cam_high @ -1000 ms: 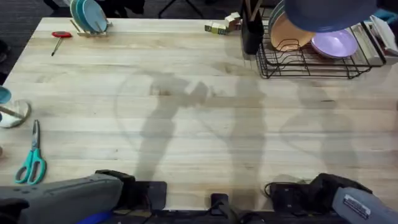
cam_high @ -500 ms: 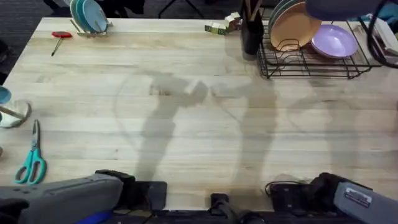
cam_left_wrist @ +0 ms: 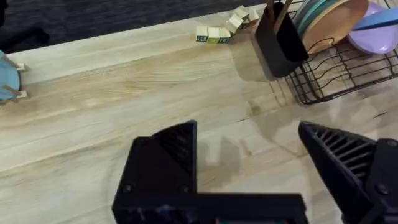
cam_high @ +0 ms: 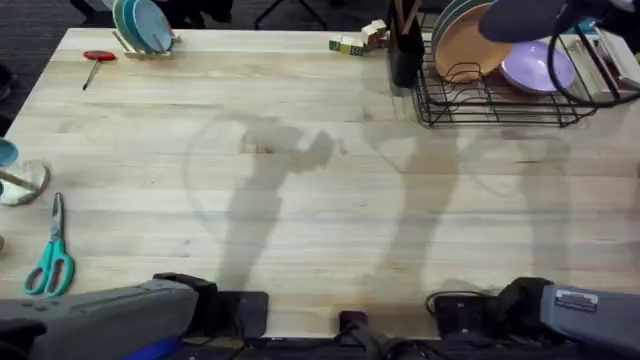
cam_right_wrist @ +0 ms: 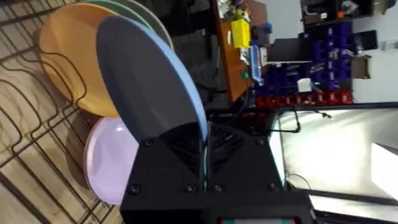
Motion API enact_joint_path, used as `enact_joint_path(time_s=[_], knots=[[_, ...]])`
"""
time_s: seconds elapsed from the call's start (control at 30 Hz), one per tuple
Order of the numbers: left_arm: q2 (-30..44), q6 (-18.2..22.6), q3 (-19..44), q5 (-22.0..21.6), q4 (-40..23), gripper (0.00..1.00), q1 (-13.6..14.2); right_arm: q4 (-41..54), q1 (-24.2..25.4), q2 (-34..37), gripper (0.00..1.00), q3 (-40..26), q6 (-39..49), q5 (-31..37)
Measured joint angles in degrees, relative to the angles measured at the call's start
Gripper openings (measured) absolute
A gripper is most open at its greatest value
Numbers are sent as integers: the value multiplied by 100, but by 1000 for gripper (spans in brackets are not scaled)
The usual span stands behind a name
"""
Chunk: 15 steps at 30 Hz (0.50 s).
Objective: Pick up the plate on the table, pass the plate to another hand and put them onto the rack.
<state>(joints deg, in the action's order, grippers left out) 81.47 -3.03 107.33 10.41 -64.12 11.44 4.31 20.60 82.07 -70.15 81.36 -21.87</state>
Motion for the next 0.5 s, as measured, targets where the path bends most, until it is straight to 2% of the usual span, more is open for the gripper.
enact_joint_path(time_s=[0.5], knots=[[0,0,0,-280,-1,995,0,-697,-625,1400,29,0,16,1]])
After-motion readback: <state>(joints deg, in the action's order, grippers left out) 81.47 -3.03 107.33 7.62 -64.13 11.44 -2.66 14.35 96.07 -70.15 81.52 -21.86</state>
